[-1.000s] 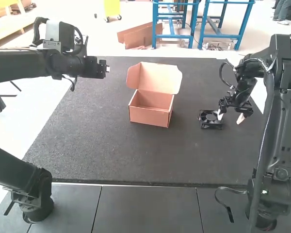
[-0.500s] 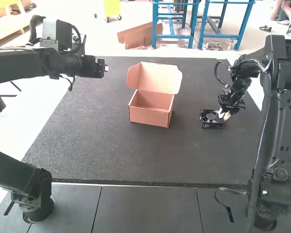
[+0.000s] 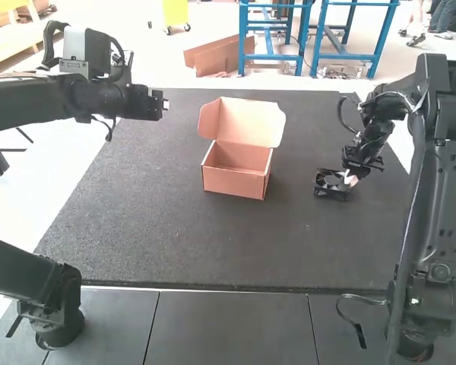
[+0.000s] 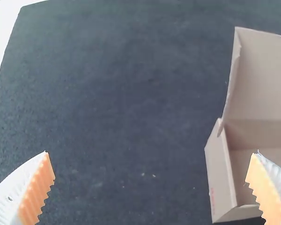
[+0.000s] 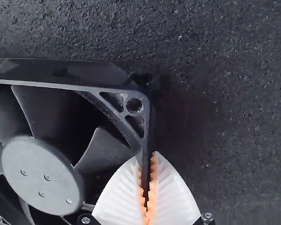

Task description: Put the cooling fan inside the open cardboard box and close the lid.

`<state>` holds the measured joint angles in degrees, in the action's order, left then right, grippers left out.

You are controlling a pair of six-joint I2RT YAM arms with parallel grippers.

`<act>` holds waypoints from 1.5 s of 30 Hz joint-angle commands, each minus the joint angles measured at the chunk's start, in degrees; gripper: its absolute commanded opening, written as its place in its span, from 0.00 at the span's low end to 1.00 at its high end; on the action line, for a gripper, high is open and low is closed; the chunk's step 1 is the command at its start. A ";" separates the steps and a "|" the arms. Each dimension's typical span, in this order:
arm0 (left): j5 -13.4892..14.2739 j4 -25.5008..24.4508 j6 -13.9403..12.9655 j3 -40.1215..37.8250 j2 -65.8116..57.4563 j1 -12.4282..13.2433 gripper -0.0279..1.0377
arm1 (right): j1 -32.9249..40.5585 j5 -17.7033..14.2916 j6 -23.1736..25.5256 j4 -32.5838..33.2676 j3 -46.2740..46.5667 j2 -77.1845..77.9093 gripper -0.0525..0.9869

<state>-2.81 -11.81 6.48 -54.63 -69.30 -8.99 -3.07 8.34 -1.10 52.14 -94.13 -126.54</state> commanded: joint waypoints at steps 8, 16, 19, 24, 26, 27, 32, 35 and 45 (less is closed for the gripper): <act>0.17 -2.95 -0.15 -4.52 2.94 0.21 0.94 | 3.07 2.21 5.85 5.08 2.63 18.08 0.04; 0.08 -5.15 -0.68 -3.73 5.75 -0.06 0.94 | 13.53 7.22 14.81 5.96 8.35 31.27 0.04; 0.08 -6.38 -0.68 -3.11 7.51 -0.06 0.94 | 19.15 7.75 18.68 5.96 8.43 33.11 0.05; 0.08 -8.75 -1.21 -1.44 11.29 -0.06 0.94 | 28.03 7.75 24.92 5.43 5.01 33.73 0.05; 0.08 -9.19 -1.21 -0.39 12.61 -0.06 0.94 | 31.28 7.83 28.26 4.64 2.63 33.38 0.05; 0.08 -9.28 -1.21 0.14 13.40 -0.06 0.94 | 32.78 7.83 29.58 4.37 1.67 32.94 0.05; 0.08 -9.19 -1.12 2.34 15.68 -0.06 0.94 | 37.88 7.92 34.85 4.64 -4.75 26.43 0.05; 0.08 -9.46 -1.03 2.60 16.39 -0.06 0.94 | 38.58 7.83 36.00 4.81 -8.88 22.04 0.05; 0.17 -10.42 -1.12 0.49 16.91 0.03 0.94 | 35.06 0.45 35.12 4.99 -19.78 9.29 0.05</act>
<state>-2.81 -22.11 6.00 -51.75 -53.56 -9.02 34.20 11.11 33.65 57.32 -110.17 -117.23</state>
